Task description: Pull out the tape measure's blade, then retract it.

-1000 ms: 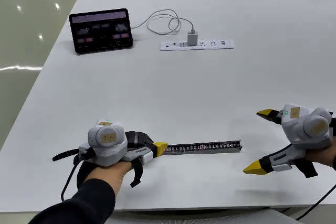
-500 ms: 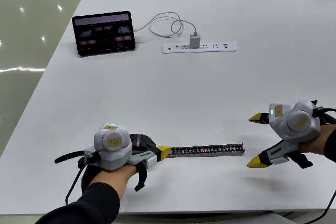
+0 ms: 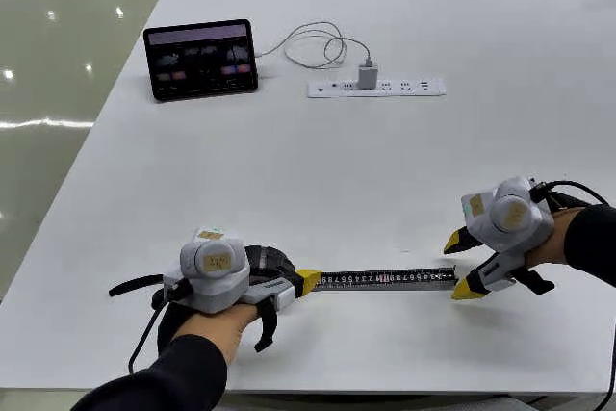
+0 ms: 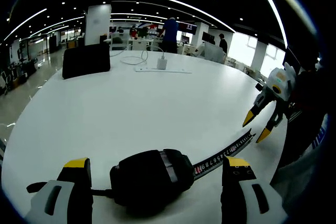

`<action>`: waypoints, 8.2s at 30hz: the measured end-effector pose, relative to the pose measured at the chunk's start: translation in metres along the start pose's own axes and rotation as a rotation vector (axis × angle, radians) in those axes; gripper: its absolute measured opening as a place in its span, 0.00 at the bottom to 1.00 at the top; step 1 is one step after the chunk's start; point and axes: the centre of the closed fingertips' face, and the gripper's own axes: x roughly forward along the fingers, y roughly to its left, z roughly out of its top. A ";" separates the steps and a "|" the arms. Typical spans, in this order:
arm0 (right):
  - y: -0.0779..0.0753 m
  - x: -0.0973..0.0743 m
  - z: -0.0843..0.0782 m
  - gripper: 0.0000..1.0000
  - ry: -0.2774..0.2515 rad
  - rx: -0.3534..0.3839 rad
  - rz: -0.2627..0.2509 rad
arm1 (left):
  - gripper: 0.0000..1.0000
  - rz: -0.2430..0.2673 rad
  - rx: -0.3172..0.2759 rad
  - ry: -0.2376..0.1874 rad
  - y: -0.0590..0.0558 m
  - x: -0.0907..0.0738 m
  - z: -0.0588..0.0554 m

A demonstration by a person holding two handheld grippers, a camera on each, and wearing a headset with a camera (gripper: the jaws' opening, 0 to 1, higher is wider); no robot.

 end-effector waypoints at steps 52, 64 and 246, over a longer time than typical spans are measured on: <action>0.001 0.009 -0.006 0.10 0.092 0.095 -0.023 | 0.64 0.048 -0.083 0.065 0.007 0.005 -0.013; 0.003 0.011 -0.003 0.10 0.099 0.111 -0.029 | 0.62 0.069 -0.019 0.100 0.007 0.007 -0.016; 0.002 0.053 0.090 0.10 -0.093 0.091 -0.056 | 0.62 0.035 -0.068 0.094 0.008 0.007 -0.016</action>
